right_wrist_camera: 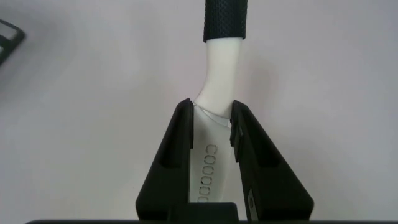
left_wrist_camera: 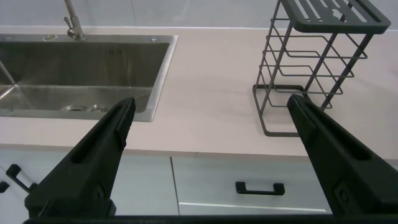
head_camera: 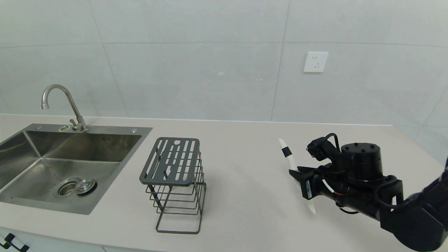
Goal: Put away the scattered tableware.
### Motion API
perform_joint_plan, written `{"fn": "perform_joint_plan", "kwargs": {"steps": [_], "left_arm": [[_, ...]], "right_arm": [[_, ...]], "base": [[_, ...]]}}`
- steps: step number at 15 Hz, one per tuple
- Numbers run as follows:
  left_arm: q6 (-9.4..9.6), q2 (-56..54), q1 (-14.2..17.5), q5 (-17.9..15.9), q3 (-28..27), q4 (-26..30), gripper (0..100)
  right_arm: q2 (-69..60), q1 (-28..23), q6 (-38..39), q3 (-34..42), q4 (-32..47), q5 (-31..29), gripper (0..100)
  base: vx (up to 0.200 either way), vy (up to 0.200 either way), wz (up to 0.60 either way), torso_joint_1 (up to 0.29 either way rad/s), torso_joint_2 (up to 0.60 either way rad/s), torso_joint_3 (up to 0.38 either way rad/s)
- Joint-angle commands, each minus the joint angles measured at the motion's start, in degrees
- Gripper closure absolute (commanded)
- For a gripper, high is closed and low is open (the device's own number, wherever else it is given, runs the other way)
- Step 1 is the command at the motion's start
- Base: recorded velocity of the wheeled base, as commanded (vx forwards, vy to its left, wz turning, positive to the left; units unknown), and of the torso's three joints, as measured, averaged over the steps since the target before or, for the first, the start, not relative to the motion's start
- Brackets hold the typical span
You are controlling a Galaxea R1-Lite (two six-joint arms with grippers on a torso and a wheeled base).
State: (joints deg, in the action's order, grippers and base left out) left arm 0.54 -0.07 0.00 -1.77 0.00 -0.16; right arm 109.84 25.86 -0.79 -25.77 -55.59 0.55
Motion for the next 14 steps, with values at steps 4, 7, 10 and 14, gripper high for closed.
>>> {"fn": "perform_joint_plan", "kwargs": {"steps": [4,7,10,14], "left_arm": [[-0.01,0.07,0.00,-0.43,0.00,-0.02,0],[-0.18,0.07,-0.09,-0.52,0.00,-0.02,0],[-0.36,0.07,-0.09,-0.69,0.00,-0.11,0],[6.23,0.07,0.00,-6.05,0.00,-0.81,0]], "right_arm": [[-7.62,2.53,-1.14,2.83,-5.93,6.22,100],[-8.76,3.41,-2.90,6.79,-12.00,11.14,100],[-8.41,3.06,-6.33,8.37,-17.89,18.26,100],[-7.53,3.15,-10.63,13.20,-22.37,24.32,100]], "base": [[0.000,0.000,0.00,0.000,0.00,0.000],[0.000,0.000,0.00,0.000,0.00,0.000],[0.000,0.000,0.00,0.000,0.00,0.000],[0.000,0.000,0.00,0.000,0.00,0.000]]}}
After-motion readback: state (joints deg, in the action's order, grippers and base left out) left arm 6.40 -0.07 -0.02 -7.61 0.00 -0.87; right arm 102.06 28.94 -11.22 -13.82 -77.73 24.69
